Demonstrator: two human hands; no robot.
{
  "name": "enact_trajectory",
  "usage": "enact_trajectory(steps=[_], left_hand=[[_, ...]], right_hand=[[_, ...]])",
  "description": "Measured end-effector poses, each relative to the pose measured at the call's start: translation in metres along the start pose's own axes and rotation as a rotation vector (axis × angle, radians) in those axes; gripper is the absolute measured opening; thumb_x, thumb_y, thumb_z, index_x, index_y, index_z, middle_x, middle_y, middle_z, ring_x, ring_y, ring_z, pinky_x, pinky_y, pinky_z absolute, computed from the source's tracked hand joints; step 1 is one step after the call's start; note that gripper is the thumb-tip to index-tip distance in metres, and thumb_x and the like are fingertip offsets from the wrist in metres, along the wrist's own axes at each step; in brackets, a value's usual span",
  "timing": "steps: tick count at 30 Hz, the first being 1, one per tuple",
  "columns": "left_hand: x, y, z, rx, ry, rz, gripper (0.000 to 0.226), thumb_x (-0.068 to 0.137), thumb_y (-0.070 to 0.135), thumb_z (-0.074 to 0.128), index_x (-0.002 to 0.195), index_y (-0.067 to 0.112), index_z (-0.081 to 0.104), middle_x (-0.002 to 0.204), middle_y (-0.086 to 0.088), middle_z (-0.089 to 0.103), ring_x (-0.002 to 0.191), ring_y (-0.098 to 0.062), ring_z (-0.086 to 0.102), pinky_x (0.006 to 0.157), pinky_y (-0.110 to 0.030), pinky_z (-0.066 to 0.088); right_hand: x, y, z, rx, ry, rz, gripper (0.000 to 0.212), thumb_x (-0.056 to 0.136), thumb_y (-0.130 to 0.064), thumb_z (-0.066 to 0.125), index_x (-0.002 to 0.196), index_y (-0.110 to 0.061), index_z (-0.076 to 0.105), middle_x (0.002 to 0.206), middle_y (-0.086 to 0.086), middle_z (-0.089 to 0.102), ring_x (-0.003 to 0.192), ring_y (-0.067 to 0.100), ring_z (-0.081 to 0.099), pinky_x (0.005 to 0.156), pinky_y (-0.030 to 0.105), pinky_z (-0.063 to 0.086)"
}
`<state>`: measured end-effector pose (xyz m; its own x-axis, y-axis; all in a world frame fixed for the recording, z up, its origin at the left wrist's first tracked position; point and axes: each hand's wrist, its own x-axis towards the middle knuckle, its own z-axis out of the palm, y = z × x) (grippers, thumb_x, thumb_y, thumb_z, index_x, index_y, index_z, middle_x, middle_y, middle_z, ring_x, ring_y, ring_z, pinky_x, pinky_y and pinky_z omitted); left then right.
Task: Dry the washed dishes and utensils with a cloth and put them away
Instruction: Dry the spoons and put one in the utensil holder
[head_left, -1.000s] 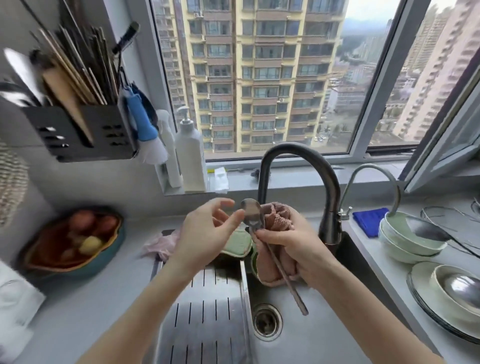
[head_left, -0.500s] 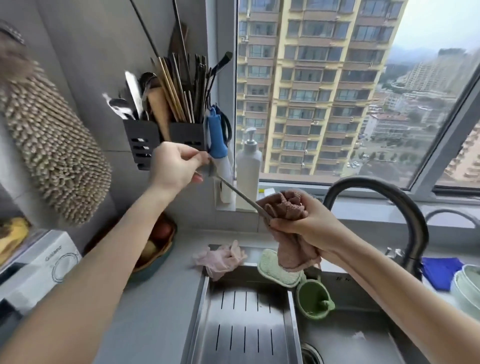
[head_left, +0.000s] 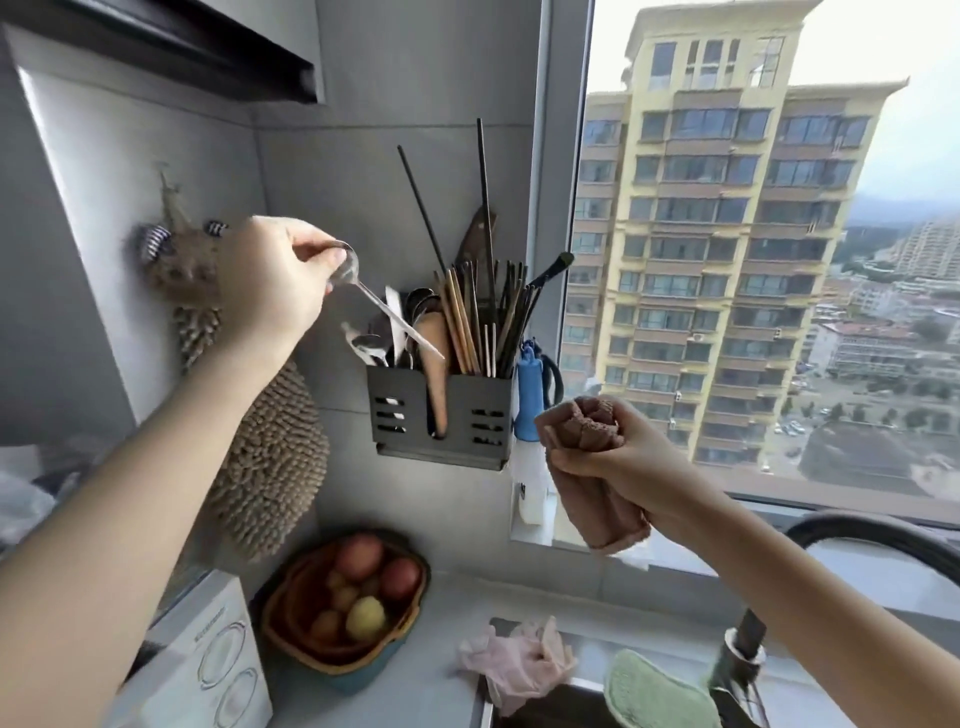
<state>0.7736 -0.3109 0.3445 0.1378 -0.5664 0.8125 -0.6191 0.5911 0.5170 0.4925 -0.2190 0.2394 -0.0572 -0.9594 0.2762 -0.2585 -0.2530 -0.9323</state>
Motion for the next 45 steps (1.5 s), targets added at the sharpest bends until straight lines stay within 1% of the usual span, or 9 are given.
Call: enact_trajectory(steps=[6, 11, 18, 24, 27, 31, 33, 37, 45], left_hand=[[0.021, 0.004, 0.009, 0.329, -0.091, 0.254, 0.014, 0.077, 0.01, 0.061, 0.07, 0.009, 0.072, 0.072, -0.013, 0.07, 0.072, -0.032, 0.063, 0.061, -0.031, 0.043], [0.027, -0.011, 0.037, 0.455, -0.194, 0.292, 0.014, 0.083, 0.008, 0.061, 0.086, 0.003, 0.074, 0.085, -0.02, 0.07, 0.081, -0.038, 0.063, 0.068, -0.036, 0.047], [0.037, -0.024, 0.06, 0.488, -0.353, 0.018, 0.015, 0.079, 0.001, 0.063, 0.091, -0.001, 0.073, 0.088, -0.021, 0.069, 0.084, -0.035, 0.062, 0.065, -0.025, 0.036], [0.048, -0.032, 0.062, 0.698, -0.546, -0.173, 0.01, 0.071, -0.002, 0.065, 0.071, 0.007, 0.07, 0.025, 0.003, 0.046, 0.059, -0.019, 0.066, 0.057, -0.024, 0.051], [0.05, -0.037, 0.068, 0.634, -0.545, -0.184, 0.012, 0.075, -0.002, 0.062, 0.08, 0.003, 0.072, 0.032, 0.002, 0.051, 0.067, -0.02, 0.07, 0.065, -0.026, 0.053], [0.045, -0.042, 0.067, 0.384, -0.479, -0.365, 0.018, 0.083, 0.007, 0.062, 0.067, 0.013, 0.057, 0.033, 0.002, 0.051, 0.032, -0.011, 0.055, 0.044, -0.011, 0.043], [0.035, -0.036, 0.066, 0.256, -0.469, -0.435, 0.018, 0.081, 0.013, 0.068, 0.071, 0.01, 0.054, 0.064, -0.008, 0.056, 0.058, -0.027, 0.06, 0.061, -0.017, 0.048], [0.009, -0.004, 0.065, 0.465, -0.217, -0.188, 0.042, 0.084, 0.03, 0.066, 0.112, 0.001, 0.056, 0.109, -0.023, 0.057, 0.105, -0.041, 0.053, 0.087, -0.041, 0.043], [-0.104, 0.13, 0.096, -0.043, -0.356, 0.309, 0.023, 0.089, 0.023, 0.058, 0.104, 0.009, 0.067, 0.097, -0.012, 0.064, 0.085, -0.026, 0.061, 0.074, -0.032, 0.046]], right_hand=[[0.006, 0.002, 0.008, -0.038, 0.019, -0.004, 0.037, 0.07, -0.003, 0.078, 0.103, -0.015, 0.064, 0.093, 0.002, 0.07, 0.088, 0.015, 0.067, 0.084, 0.032, 0.054], [0.003, 0.006, 0.01, -0.012, 0.009, -0.004, 0.033, 0.072, 0.002, 0.075, 0.1, -0.012, 0.065, 0.089, 0.0, 0.071, 0.08, 0.01, 0.065, 0.068, 0.019, 0.054], [0.001, 0.006, 0.01, -0.008, 0.006, 0.042, 0.032, 0.073, 0.005, 0.074, 0.101, -0.009, 0.065, 0.097, 0.009, 0.071, 0.08, 0.015, 0.065, 0.075, 0.034, 0.056], [-0.008, 0.008, 0.013, -0.016, 0.024, 0.055, 0.032, 0.072, 0.003, 0.075, 0.1, -0.011, 0.065, 0.093, 0.009, 0.07, 0.08, 0.017, 0.064, 0.074, 0.035, 0.056], [-0.014, 0.008, 0.017, -0.024, 0.051, 0.049, 0.029, 0.072, 0.002, 0.075, 0.09, -0.018, 0.065, 0.085, 0.001, 0.069, 0.077, 0.015, 0.064, 0.07, 0.029, 0.054], [-0.025, 0.008, 0.017, -0.037, 0.072, 0.066, 0.034, 0.07, 0.005, 0.075, 0.095, -0.016, 0.065, 0.089, 0.003, 0.07, 0.08, 0.015, 0.064, 0.069, 0.026, 0.053], [-0.032, 0.006, 0.016, -0.032, 0.09, 0.079, 0.037, 0.07, 0.004, 0.076, 0.097, -0.016, 0.063, 0.092, 0.006, 0.069, 0.082, 0.017, 0.064, 0.071, 0.027, 0.053], [-0.049, 0.001, 0.0, 0.001, 0.128, 0.125, 0.04, 0.07, 0.003, 0.078, 0.1, -0.018, 0.062, 0.092, 0.007, 0.069, 0.083, 0.021, 0.065, 0.077, 0.037, 0.057], [-0.138, -0.006, -0.073, 0.208, 0.192, 0.25, 0.027, 0.078, 0.001, 0.071, 0.097, -0.016, 0.063, 0.088, 0.006, 0.069, 0.08, 0.016, 0.066, 0.071, 0.029, 0.058]])
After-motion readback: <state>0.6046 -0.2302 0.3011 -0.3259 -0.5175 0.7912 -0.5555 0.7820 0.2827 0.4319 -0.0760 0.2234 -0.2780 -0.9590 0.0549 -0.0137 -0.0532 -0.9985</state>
